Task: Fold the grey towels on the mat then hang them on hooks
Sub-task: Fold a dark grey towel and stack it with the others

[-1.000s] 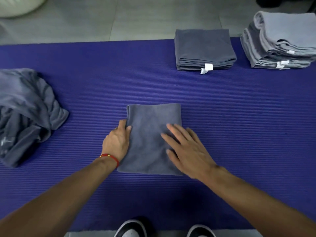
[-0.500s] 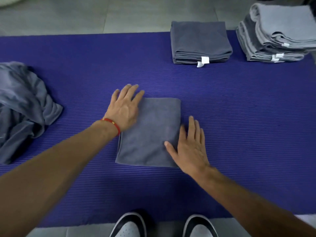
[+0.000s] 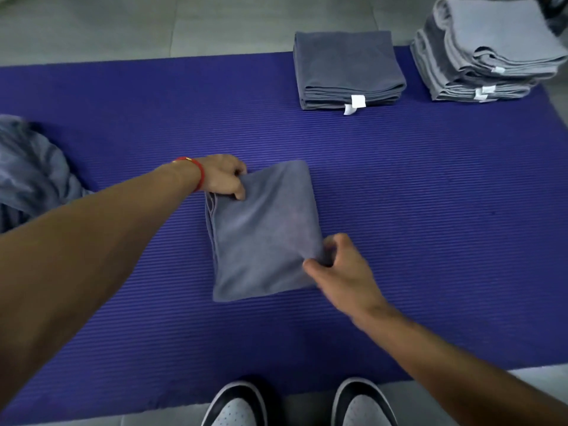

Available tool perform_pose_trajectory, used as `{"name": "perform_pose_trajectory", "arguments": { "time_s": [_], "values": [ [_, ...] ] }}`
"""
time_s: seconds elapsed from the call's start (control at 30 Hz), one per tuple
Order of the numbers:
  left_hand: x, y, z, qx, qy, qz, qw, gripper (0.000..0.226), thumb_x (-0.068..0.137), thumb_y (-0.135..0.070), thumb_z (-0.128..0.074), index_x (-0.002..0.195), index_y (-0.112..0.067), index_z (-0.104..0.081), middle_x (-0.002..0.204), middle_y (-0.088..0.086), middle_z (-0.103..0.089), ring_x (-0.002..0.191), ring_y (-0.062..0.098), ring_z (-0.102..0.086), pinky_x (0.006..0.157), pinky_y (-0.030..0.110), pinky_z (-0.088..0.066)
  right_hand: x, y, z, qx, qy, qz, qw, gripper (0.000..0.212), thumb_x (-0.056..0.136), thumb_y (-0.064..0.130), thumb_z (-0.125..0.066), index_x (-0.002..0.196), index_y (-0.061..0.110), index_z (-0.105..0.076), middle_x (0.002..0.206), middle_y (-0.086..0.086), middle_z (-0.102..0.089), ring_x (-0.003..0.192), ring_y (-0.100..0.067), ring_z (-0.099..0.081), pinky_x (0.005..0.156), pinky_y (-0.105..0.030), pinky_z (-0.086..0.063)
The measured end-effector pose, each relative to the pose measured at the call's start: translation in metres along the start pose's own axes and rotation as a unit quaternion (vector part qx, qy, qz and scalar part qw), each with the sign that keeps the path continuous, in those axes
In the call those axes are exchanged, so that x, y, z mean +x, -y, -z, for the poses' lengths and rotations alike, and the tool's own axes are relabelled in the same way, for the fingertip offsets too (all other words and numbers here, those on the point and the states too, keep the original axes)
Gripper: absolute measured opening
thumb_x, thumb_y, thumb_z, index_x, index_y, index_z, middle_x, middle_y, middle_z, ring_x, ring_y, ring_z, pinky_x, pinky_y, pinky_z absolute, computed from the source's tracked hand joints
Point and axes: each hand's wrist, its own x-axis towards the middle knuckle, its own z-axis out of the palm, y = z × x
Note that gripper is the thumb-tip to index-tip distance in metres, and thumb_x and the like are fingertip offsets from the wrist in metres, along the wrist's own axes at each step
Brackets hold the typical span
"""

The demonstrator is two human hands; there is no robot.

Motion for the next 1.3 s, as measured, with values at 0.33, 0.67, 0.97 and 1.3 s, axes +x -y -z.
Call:
{"name": "perform_pose_trajectory", "arguments": {
  "time_s": [0.33,0.67,0.97,1.3],
  "values": [
    [-0.044,-0.013,-0.09,-0.544,-0.002,0.018,0.839,0.035,0.091,-0.019,-0.072,0.124,-0.009,-0.064,0.118,0.014,-0.072,0.096,0.021,-0.071,0.071,0.033,-0.06,0.113,-0.001,0.097,0.163,-0.05,-0.051,0.984,0.069,0.068,0.065,-0.08,0.112,0.013,-0.068,0.106,-0.005,-0.076,0.091,-0.017,-0.073,0.082,-0.047,-0.062],
    [-0.07,-0.023,-0.081,-0.595,0.023,0.052,0.802,0.034,0.087,-0.019,-0.074,0.118,-0.009,-0.066,0.108,0.012,-0.076,0.086,0.025,-0.074,0.075,0.03,-0.061,0.074,-0.022,0.068,0.209,0.013,-0.121,0.97,0.035,0.09,0.032,-0.077,0.111,0.005,-0.07,0.099,-0.004,-0.079,0.092,-0.02,-0.076,0.079,-0.032,-0.061],
    [-0.079,-0.071,0.01,-0.735,0.031,0.053,0.675,0.03,0.077,-0.021,-0.072,0.103,-0.007,-0.068,0.083,0.009,-0.069,0.054,0.016,-0.065,0.048,0.022,-0.055,0.067,0.04,0.157,0.478,0.056,-0.14,0.865,0.02,0.089,0.011,-0.07,0.106,0.001,-0.067,0.093,-0.014,-0.073,0.078,-0.021,-0.074,0.062,-0.033,-0.062],
    [0.028,-0.144,0.126,-0.666,-0.151,-0.06,0.728,0.031,0.104,-0.02,-0.054,0.135,-0.02,-0.059,0.097,0.001,-0.068,0.059,0.014,-0.066,0.054,0.023,-0.056,0.205,0.135,0.249,0.439,-0.044,0.036,0.897,0.024,0.098,0.013,-0.064,0.12,0.004,-0.063,0.112,-0.012,-0.075,0.095,-0.023,-0.076,0.07,-0.038,-0.064]
  ]
}}
